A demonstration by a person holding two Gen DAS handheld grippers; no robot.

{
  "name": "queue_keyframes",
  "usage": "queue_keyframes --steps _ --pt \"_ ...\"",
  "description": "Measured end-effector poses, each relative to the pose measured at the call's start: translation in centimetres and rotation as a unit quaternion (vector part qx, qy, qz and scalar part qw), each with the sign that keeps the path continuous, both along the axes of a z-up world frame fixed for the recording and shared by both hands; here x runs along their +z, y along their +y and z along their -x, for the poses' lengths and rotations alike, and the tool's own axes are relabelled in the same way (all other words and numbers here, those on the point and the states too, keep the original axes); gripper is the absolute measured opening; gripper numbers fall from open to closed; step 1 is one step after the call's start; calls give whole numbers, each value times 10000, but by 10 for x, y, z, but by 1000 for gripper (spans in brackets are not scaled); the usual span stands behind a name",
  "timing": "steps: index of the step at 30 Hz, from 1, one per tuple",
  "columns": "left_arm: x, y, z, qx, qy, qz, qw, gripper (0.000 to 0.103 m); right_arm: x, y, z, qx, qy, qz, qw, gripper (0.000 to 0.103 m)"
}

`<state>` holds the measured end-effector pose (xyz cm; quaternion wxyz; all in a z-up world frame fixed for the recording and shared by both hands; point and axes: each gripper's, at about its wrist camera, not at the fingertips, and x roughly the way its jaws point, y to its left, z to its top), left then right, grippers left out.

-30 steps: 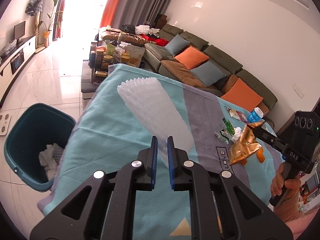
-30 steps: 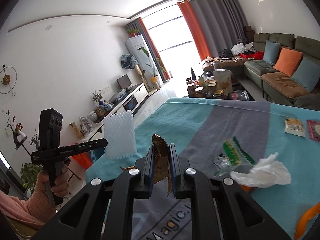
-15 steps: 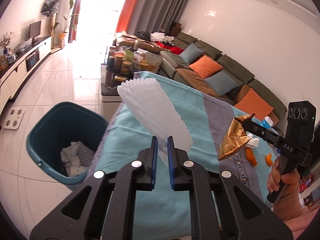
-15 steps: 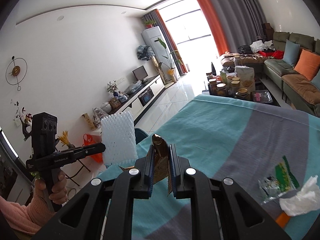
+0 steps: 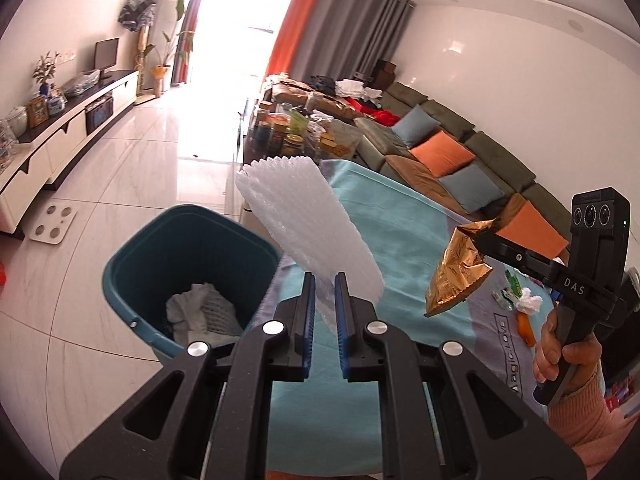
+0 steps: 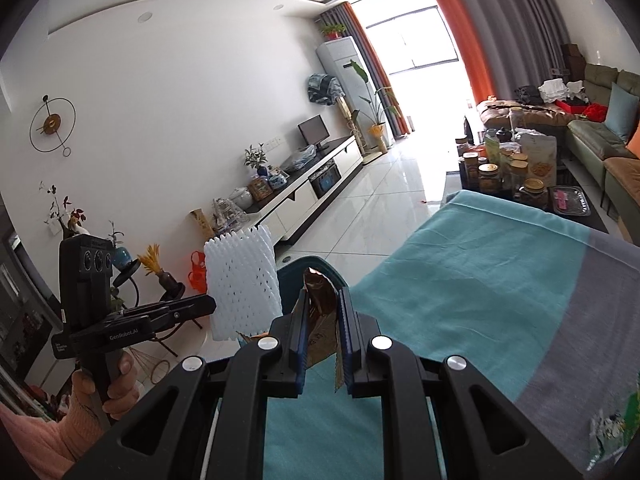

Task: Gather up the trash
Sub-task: 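Lift the foam net and gold wrapper and carry them over the teal bin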

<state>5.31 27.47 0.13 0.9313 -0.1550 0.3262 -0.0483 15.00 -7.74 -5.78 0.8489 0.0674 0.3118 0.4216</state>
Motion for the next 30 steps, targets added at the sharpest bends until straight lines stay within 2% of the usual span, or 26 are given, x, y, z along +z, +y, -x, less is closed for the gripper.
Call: queue_keyframes --steps 16,30 --pt "-12 61 8 721 170 31 9973 10 -5 73 -24 480 81 148 9987 13" --pt "-38 82 -10 998 487 38 9938 10 -20 125 -39 641 209 355 9971 13"
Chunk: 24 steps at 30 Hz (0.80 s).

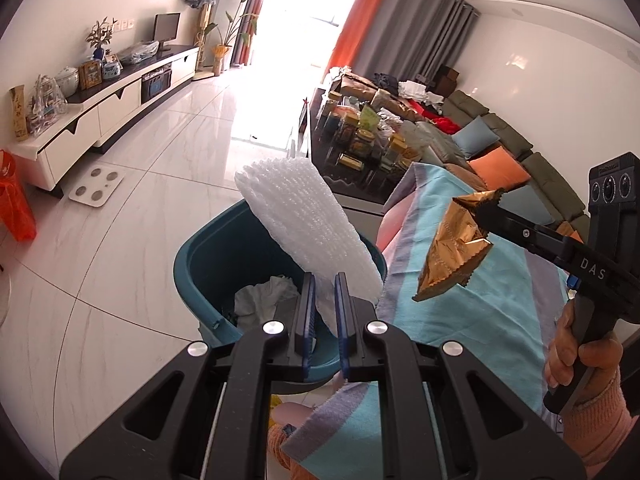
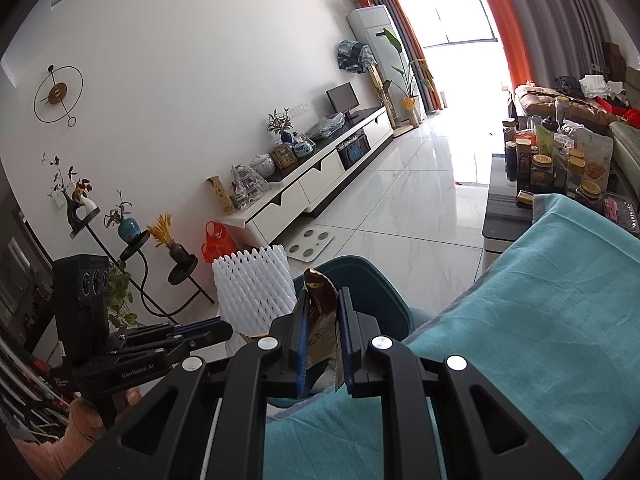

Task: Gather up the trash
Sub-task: 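Lift the foam net and gold wrapper and carry them over the teal bin, then open both grippers to drop the foam net and wrapper into the bin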

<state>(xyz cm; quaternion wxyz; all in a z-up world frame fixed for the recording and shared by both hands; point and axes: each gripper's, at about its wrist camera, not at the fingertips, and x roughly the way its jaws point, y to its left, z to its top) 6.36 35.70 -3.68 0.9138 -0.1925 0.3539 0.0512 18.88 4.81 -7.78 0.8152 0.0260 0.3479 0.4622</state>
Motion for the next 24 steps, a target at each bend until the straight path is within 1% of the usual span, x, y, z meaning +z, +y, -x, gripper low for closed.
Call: queue_keyframes --steps 4,11,20,24 --pt "-5 5 -3 54 66 -20 10000 10 -5 13 -5 1 39 66 10000 13" --pt "-15 3 -15 140 231 -72 9996 10 -15 38 -14 3 156 228 9996 13" --pt "-43 8 -37 201 551 -87 9982 11 -38 59 -27 -111 391 604 9974 13" --pt "-55 7 -47 193 685 -100 9974 12 -47 64 -30 -164 475 783 9957 15"
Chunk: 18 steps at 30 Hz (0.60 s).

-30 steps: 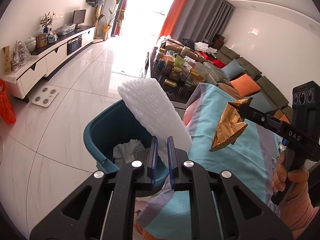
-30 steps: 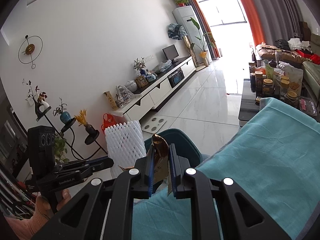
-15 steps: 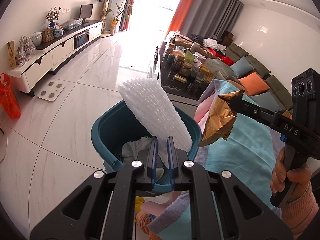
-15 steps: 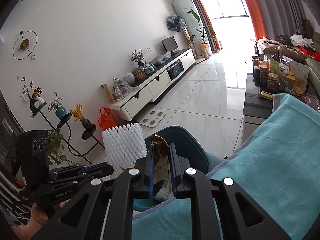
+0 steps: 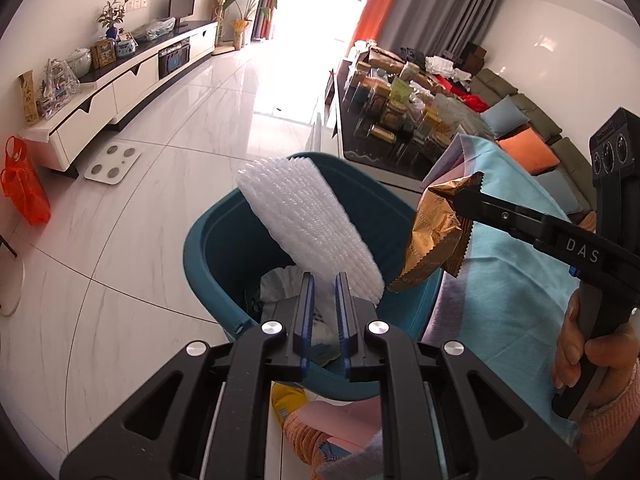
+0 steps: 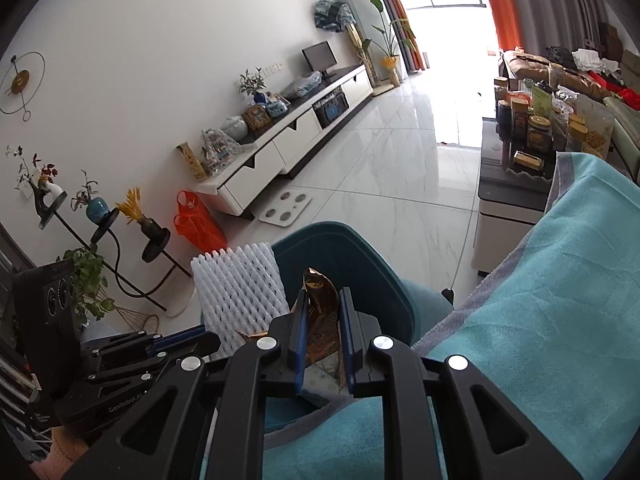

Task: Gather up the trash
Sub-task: 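Open both grippers to drop the foam net and wrapper into the bin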

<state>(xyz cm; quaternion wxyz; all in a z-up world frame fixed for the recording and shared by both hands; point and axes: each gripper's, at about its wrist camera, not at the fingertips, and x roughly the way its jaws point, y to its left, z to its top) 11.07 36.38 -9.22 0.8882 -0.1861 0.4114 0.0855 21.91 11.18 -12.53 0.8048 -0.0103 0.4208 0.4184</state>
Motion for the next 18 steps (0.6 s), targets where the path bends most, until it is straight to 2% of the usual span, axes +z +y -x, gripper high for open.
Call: queue_keyframes --steps 5,9,10,18 --pt "-13 -1 -11 -17 144 -10 9999 14 -7 4 -2 -22 135 107 9998 21" --pt "-19 -2 -17 32 209 26 9998 31 -7 3 0 -10 126 125 9998 22" --pt "-19 -4 -17 58 194 27 9998 33 -6 3 0 -6 124 130 9998 22" --pt "-4 -10 -4 72 -64 -10 10000 36 0 -11 4 -30 116 66 9999 22"
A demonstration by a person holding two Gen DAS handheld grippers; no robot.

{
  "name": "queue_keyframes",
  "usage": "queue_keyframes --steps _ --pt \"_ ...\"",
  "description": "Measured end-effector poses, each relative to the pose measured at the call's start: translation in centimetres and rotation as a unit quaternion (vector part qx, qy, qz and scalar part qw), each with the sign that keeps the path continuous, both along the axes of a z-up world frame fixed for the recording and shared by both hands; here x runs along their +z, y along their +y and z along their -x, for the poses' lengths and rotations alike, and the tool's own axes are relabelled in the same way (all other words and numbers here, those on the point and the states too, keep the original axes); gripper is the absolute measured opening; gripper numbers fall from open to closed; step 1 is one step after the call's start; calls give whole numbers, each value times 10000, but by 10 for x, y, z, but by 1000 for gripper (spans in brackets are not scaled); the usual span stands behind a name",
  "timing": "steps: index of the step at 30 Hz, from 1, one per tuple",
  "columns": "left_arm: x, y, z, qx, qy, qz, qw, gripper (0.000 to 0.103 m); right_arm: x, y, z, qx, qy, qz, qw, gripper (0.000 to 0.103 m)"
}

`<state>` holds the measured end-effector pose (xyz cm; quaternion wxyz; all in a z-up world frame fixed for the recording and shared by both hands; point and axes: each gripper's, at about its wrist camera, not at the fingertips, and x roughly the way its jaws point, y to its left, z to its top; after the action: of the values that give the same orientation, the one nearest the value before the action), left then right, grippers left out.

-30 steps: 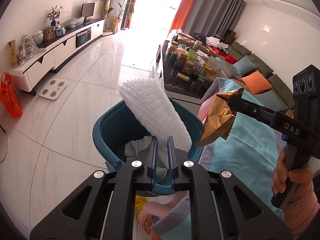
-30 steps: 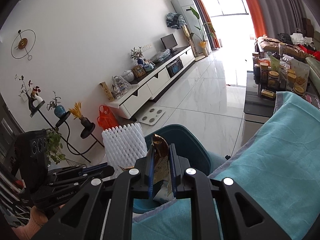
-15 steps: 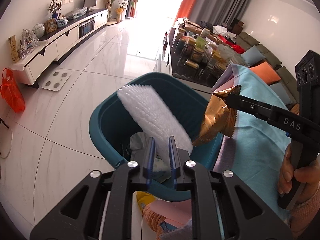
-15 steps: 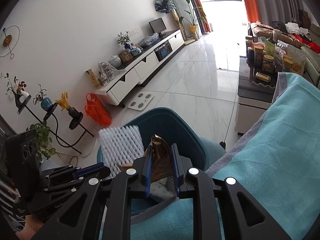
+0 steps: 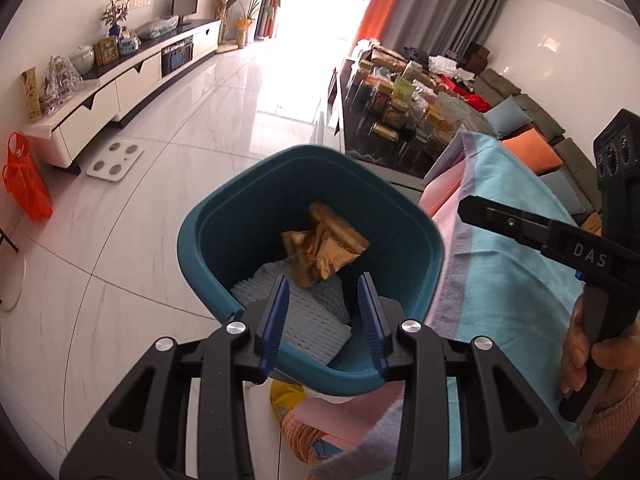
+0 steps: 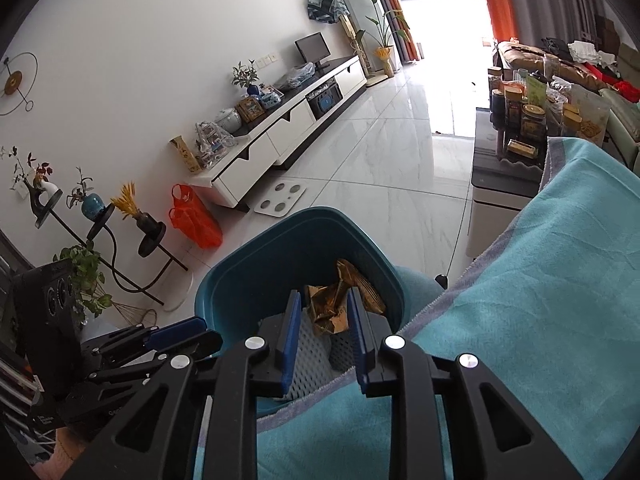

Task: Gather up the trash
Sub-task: 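Open both grippers to drop the foam net and wrapper into the bin, then move both open grippers back over the table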

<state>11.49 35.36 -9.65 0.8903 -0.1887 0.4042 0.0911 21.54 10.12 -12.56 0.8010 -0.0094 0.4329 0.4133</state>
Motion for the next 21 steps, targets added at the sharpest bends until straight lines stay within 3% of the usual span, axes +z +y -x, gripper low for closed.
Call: queue_keyframes --steps 6,11,18,21 --pt "29 -22 18 -212 -503 -125 9984 49 25 -28 19 57 -212 -253 9994 28" --pt "50 -57 24 -714 -863 -47 9937 56 45 -69 44 -65 -559 -412 9976 33" --pt "62 -133 15 -1682 -995 9 9807 56 62 -147 76 -628 -1055 -387 9917 35" --pt "63 -177 10 -2163 -1013 69 9710 56 67 -189 86 -972 -1168 -393 9876 35"
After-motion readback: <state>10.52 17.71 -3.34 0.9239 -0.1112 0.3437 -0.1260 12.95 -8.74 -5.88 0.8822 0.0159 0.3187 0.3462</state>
